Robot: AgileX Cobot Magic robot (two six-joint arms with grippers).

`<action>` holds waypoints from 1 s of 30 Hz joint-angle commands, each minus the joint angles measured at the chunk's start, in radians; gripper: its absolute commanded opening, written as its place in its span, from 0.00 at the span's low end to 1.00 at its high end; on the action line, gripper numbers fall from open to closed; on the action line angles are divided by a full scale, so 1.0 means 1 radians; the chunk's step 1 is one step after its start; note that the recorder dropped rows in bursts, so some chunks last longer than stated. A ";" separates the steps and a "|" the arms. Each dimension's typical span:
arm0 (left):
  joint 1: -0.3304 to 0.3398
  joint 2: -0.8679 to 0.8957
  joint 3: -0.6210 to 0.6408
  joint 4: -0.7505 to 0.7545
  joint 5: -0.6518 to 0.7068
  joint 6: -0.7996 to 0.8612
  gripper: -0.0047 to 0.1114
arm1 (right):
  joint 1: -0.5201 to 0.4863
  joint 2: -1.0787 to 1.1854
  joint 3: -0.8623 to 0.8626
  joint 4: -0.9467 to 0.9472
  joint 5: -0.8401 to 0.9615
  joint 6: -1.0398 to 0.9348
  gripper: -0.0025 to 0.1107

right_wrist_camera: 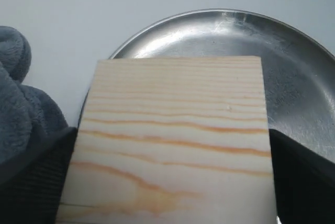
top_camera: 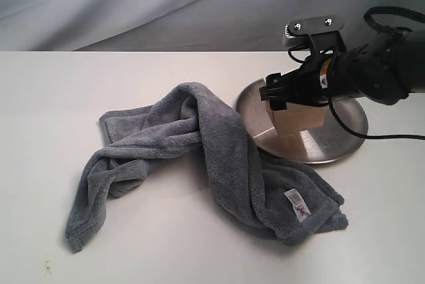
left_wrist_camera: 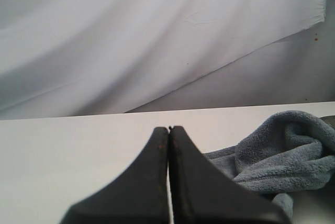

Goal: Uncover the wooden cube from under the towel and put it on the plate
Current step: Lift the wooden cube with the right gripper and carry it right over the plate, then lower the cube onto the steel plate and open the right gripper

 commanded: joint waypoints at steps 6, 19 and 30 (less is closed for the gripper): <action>0.002 -0.004 0.004 -0.002 -0.011 -0.002 0.04 | -0.077 0.061 0.000 0.018 -0.131 0.009 0.43; 0.002 -0.004 0.004 -0.002 -0.011 -0.002 0.04 | -0.090 0.143 -0.002 0.010 -0.212 -0.008 0.43; 0.002 -0.004 0.004 -0.002 -0.011 -0.002 0.04 | -0.090 0.155 -0.002 0.013 -0.218 -0.008 0.43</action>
